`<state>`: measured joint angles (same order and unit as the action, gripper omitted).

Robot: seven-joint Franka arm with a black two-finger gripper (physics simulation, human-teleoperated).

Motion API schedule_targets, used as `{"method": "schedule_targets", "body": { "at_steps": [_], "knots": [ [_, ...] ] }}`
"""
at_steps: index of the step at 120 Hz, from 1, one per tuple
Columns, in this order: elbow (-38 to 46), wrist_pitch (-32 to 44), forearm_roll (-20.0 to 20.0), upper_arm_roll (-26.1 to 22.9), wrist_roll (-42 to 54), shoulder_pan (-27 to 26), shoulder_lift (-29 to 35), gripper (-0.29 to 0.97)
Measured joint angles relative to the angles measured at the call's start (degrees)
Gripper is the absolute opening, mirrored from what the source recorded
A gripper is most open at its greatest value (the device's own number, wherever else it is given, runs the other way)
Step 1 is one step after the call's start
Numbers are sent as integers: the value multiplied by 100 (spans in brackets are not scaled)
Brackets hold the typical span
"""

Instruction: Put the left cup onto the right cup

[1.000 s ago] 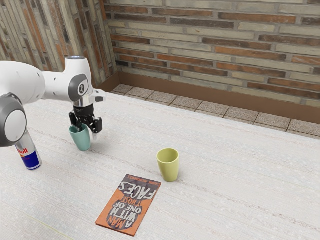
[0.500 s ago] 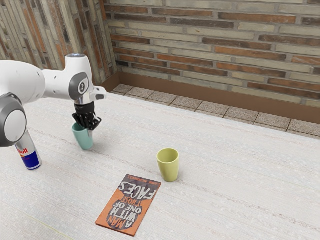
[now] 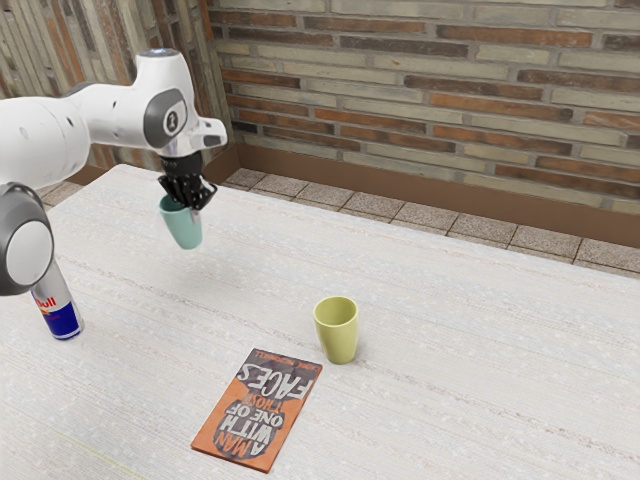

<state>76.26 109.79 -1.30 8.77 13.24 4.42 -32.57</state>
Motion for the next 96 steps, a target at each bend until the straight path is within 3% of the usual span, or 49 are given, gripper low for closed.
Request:
{"method": "schedule_targets", "body": {
  "at_steps": [38,96],
  "knots": [
    [-78,-175,551,-1474,-456,-32,8,-10],
    [-322,-310,1317,-2748,-1370,-114,71,-10]
  ]
}}
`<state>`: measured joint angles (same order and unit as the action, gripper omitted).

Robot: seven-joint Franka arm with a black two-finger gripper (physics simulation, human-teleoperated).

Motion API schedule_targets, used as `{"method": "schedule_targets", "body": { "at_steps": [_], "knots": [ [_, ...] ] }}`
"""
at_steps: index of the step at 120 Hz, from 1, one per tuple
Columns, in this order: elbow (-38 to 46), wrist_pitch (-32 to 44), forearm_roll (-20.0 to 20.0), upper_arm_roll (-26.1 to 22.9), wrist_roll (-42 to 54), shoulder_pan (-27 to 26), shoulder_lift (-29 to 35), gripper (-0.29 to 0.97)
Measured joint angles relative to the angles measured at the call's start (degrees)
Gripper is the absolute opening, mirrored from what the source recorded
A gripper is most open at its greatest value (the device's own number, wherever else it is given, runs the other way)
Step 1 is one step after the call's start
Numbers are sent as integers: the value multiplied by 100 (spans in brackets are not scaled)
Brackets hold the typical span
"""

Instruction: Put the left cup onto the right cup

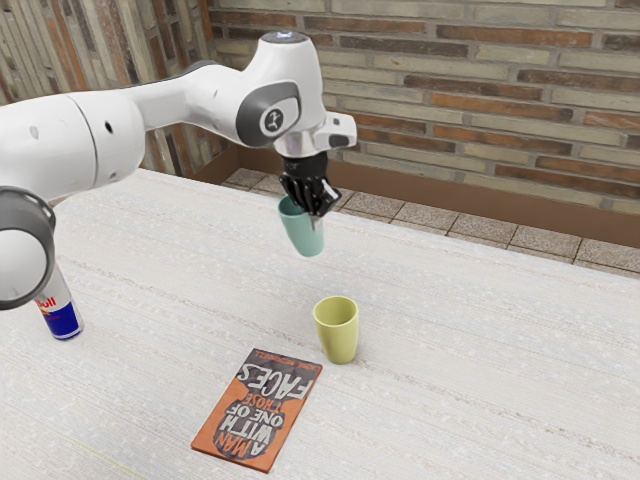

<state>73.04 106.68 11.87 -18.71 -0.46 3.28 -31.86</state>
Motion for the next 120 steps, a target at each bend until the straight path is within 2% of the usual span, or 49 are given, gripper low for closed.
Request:
{"method": "schedule_targets", "body": {
  "at_steps": [24,50,73,98,120],
  "knots": [
    [44,-34,411,-701,-480,-73,-21,-10],
    [106,-49,746,-1139,-1040,-209,-39,-10],
    [332,-52,848,-1195,-1439,-207,16,-10],
    [1259,66,787,-1188,-1771,2,659,-10],
    [1643,269,739,-1159,-1989,154,811,-10]
  ]
}}
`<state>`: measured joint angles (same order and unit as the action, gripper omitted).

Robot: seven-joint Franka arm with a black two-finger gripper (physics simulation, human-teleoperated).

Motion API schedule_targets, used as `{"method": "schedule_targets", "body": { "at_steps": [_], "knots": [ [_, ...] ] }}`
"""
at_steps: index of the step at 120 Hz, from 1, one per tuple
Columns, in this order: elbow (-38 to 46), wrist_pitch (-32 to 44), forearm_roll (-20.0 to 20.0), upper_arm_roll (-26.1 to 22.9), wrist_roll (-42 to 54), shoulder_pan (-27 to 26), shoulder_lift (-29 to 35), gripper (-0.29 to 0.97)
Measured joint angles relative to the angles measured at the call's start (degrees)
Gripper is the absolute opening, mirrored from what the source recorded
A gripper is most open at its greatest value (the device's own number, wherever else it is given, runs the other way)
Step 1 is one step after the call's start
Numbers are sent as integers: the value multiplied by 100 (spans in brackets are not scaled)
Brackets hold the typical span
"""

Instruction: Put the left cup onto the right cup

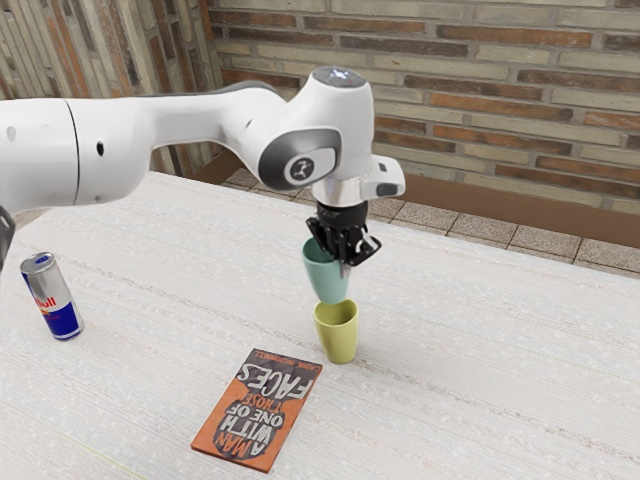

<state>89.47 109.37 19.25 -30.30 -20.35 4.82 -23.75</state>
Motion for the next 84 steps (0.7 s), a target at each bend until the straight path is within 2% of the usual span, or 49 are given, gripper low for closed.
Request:
{"method": "schedule_targets", "body": {
  "at_steps": [26,84],
  "knots": [
    [114,144,-187,31,-185,50,-36,-10],
    [124,218,-193,32,-476,-23,-234,-10]
  ]
}}
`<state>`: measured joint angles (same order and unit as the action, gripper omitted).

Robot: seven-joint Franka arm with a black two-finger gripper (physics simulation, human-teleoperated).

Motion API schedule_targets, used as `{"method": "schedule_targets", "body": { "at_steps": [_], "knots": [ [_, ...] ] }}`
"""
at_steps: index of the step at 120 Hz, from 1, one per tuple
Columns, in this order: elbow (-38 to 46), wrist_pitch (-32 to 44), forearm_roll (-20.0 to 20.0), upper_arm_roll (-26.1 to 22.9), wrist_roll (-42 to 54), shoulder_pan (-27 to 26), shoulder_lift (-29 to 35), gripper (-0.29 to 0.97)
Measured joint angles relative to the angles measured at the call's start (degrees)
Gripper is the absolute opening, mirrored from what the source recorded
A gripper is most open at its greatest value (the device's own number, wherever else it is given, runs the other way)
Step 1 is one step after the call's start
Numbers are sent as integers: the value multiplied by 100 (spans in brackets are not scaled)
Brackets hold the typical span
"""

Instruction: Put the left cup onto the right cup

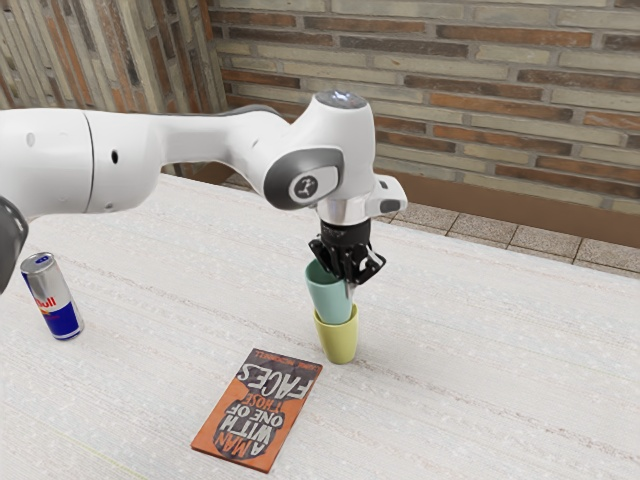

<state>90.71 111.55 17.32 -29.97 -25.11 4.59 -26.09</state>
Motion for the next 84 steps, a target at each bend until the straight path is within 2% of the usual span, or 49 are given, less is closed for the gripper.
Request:
{"method": "schedule_targets", "body": {
  "at_steps": [4,25,39,51,65,77,84],
  "knots": [
    [1,2,4,0,-15,0,-3,-10],
    [193,186,34,1,-58,58,-6,29],
    [183,237,40,61,-76,78,78,45],
    [135,157,27,100,-86,87,373,54],
    [120,-209,-31,110,-91,131,1064,60],
    [131,-631,-244,322,-30,129,1540,63],
    [132,-836,-401,621,102,105,1672,64]
  ]
}}
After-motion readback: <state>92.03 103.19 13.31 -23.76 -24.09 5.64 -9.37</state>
